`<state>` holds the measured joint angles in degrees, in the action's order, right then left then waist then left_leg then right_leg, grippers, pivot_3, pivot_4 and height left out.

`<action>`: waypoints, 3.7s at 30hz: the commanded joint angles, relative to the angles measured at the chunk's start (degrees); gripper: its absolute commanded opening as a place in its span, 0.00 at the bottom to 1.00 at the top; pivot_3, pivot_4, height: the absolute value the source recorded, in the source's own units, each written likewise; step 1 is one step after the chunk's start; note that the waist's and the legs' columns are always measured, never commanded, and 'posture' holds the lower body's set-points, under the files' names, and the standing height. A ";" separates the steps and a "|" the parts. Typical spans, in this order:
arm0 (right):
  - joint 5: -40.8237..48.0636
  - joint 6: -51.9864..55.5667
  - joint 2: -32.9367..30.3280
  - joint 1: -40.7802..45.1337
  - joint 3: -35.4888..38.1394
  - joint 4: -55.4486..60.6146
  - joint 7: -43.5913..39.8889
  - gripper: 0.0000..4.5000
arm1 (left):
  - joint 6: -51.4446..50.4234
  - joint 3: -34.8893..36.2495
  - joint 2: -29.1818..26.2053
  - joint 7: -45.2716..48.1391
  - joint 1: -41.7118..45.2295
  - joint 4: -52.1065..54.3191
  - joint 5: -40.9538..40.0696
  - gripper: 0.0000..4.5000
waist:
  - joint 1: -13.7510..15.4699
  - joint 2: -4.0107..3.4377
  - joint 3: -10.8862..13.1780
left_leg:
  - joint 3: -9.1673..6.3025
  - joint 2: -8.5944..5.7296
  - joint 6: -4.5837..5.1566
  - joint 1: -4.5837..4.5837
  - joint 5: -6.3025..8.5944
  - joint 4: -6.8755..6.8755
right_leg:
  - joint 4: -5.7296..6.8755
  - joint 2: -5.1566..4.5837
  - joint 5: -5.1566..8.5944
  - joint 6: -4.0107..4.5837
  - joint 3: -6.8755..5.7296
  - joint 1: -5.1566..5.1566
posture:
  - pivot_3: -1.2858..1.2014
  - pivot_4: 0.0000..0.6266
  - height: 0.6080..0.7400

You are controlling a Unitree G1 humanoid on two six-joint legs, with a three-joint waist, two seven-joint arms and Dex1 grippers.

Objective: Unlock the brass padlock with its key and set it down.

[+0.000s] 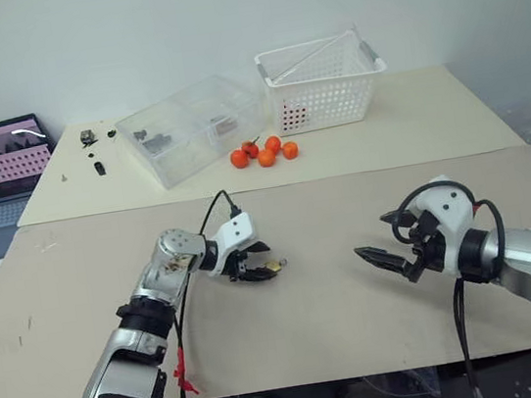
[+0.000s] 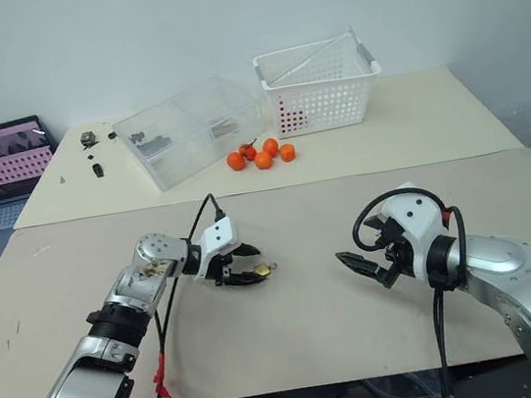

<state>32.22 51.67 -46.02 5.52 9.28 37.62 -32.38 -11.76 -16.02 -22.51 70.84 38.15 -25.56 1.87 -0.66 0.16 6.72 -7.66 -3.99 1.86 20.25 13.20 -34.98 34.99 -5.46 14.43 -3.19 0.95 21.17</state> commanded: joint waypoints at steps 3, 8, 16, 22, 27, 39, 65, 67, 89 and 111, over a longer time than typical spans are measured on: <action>-0.94 -2.33 0.33 -0.24 0.31 0.38 -0.30 1.00 | -1.07 -0.10 0.14 -0.39 0.26 2.67 -1.40 0.72 | -0.03 0.00 0.00 | 0.01 0.01 0.00 -0.01 0.00 0.00 | 0.01 0.01 0.00 0.00 0.01 0.00 | 0.52 0.24 1.00; -1.49 -3.08 0.52 -0.95 0.18 0.23 -0.50 1.00 | -1.60 -0.44 0.00 -1.08 -0.15 2.35 -1.11 0.72 | -0.02 0.00 0.00 | 0.01 0.01 0.00 -0.01 0.00 0.01 | 0.00 0.01 0.00 0.00 0.00 0.00 | 0.52 0.24 1.00; -2.09 -3.66 1.05 -1.52 0.00 0.29 -0.58 1.00 | -1.39 -1.86 -0.73 -2.32 -1.12 2.11 0.38 0.72 | -0.01 -0.01 -0.01 | 0.01 0.00 0.00 -0.02 0.00 0.00 | -0.01 0.00 0.00 0.00 0.02 0.00 | 0.52 0.24 1.00; -2.34 -3.84 1.27 -1.49 -0.10 0.15 -0.50 1.00 | -2.83 -2.63 -0.64 -3.06 -2.52 4.11 0.32 0.72 | 0.03 -0.03 -0.02 | 0.00 0.02 0.00 -0.05 0.00 0.02 | -0.02 0.01 0.00 0.00 0.02 0.00 | 0.52 0.24 1.00; -2.42 -4.01 1.24 -1.48 -0.22 0.07 -0.45 1.00 | -4.58 -2.85 -1.01 -3.81 -3.52 6.10 0.29 0.72 | 0.01 -0.04 -0.03 | 0.00 0.01 0.00 -0.04 0.00 0.02 | -0.01 0.00 0.00 0.00 0.02 -0.01 | 0.52 0.24 1.00; -2.99 -4.30 1.60 -0.24 -1.43 -0.89 -0.60 1.00 | -7.39 -3.56 -1.89 -5.79 -5.00 7.86 0.84 0.39 | -0.02 -0.05 -0.03 | 0.00 0.02 0.00 -0.06 0.00 0.02 | -0.03 0.01 0.00 0.00 0.04 -0.01 | 0.52 0.24 1.00; -12.48 -14.93 -8.16 11.37 -13.33 -2.49 -13.19 1.00 | -6.16 -2.97 -4.06 13.46 11.40 2.76 -7.41 0.18 | -0.26 -0.01 0.04 | 0.15 0.00 -0.01 0.05 0.00 0.04 | -0.07 0.01 0.02 -0.02 -0.01 0.07 | 0.52 0.24 1.00; -15.05 -18.89 -8.18 10.50 -15.71 -3.38 -14.37 1.00 | -8.31 -4.49 -6.44 19.46 12.13 4.31 -8.46 0.18 | -0.45 0.06 0.07 | 0.17 0.04 -0.01 0.07 0.00 0.04 | -0.08 0.06 0.02 -0.03 -0.02 0.09 | 0.52 0.24 1.00; -37.93 -46.21 2.75 10.56 -25.10 -9.22 -11.90 0.58 | -2.39 -23.86 -8.51 21.66 24.21 -5.82 -21.89 0.18 | -0.19 0.06 0.12 | 0.24 0.08 -0.02 0.05 -0.01 -0.02 | 0.01 0.16 0.03 -0.03 -0.02 0.12 | 0.52 0.24 1.00; -40.51 -48.29 4.79 2.99 -23.77 -9.48 -11.58 0.52 | 2.44 -25.28 -5.92 21.66 25.43 -8.80 -19.95 0.18 | -0.25 0.06 0.12 | 0.26 0.12 -0.02 0.04 -0.01 -0.05 | 0.04 0.22 0.03 -0.03 -0.02 0.12 | 0.52 0.24 1.00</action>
<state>-8.57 5.06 -40.98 8.42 -16.33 27.42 -43.79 -10.20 -41.56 -27.56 92.30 61.41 -35.63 -17.23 -0.92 0.22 6.84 -7.40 -3.88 1.84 20.29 13.19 -35.03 35.03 -5.25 14.46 -3.22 0.93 21.29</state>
